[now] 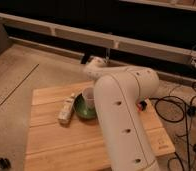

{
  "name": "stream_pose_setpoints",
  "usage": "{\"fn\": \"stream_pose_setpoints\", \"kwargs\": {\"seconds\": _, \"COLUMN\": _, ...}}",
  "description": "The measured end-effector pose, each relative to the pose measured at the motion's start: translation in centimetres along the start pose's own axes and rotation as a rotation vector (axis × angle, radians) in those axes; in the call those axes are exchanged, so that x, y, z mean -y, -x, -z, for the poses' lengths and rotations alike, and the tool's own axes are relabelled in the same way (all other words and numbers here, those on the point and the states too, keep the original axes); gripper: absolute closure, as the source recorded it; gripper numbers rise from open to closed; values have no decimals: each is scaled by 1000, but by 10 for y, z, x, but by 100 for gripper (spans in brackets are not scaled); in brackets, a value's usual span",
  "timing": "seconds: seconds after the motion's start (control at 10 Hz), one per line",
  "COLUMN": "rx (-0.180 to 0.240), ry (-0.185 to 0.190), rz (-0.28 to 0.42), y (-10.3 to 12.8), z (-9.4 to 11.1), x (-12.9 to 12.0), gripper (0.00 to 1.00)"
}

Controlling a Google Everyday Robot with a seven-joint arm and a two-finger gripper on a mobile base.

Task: Wipe the white sponge on the table

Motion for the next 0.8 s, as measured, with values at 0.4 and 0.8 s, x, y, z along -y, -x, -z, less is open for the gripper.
{"fn": "stream_pose_setpoints", "kwargs": {"seconds": 0.4, "rx": -11, "ry": 25, "rz": 28, "y": -29, "z": 21, "x": -2, "gripper": 92}}
{"fn": "stream_pose_setpoints", "kwargs": {"seconds": 0.8, "rx": -113, "ry": -48, "rz": -66, "y": -79, "z": 0, "x": 47, "gripper": 92}}
